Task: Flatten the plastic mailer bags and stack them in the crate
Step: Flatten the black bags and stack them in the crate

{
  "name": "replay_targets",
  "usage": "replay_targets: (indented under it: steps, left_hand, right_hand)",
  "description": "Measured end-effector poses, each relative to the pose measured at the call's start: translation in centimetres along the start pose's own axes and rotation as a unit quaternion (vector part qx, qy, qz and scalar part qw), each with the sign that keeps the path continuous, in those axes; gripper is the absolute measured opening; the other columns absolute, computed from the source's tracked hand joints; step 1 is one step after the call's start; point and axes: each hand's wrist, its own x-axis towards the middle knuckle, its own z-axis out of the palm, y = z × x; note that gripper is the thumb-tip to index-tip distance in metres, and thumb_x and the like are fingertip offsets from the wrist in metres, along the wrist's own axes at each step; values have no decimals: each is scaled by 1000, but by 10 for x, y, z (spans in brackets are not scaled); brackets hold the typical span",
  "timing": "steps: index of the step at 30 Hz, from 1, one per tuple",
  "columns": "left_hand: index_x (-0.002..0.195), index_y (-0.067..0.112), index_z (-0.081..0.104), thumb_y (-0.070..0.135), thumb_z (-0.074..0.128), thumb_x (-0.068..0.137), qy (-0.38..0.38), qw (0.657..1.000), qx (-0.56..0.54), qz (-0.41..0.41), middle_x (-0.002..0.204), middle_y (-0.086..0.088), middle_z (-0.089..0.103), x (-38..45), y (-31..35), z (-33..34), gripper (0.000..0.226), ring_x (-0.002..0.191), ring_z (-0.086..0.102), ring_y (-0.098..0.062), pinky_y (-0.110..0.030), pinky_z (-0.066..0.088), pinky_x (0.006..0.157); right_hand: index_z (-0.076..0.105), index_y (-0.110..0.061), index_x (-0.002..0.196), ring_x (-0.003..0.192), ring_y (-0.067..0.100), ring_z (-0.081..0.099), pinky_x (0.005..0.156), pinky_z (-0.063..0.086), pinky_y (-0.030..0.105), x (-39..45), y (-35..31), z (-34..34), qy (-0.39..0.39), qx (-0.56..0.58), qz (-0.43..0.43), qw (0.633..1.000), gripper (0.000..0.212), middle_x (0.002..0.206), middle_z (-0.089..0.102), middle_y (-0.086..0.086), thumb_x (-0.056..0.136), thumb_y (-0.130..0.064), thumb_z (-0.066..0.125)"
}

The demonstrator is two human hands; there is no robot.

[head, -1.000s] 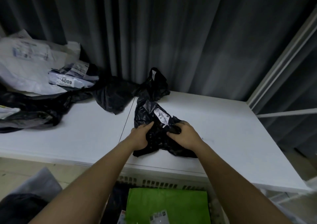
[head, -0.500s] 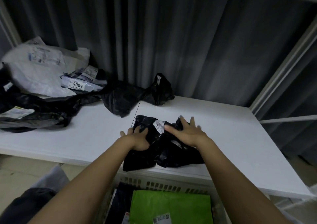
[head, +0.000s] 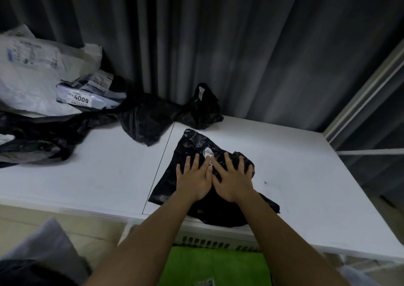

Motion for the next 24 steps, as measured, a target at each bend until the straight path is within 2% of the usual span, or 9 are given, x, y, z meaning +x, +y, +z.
replay_targets:
  steps: [7,17,24]
  left_hand:
    - [151,36,-5,43,11,102,-8,994,102,49,161,-1,-9,12,-6,16,52,146,-16,-23,-49,-12,116]
    - [149,41,-9,46,9,101,-28,994,99,25,160,3,-14,22,-13,40,51,145,-22,-24,-56,-16,111]
    - [147,42,-13,45,7,101,-3,992,128,20,159,4,-18,24,-16,52,50,144,-23,-23,-59,-15,111]
  right_hand:
    - [-10,-49,147,143,40,-20,112,-9,62,7,18,29,9,2,13,1000,62,160,-18,-2,94,-65,17]
    - [-13,-49,146,141,42,-23,111,-11,61,20,23,52,-1,23,17,1000,64,158,-25,-1,93,-67,18]
    - [-14,-49,146,141,39,-27,112,-16,60,22,22,67,18,28,27,999,62,158,-23,-1,94,-65,16]
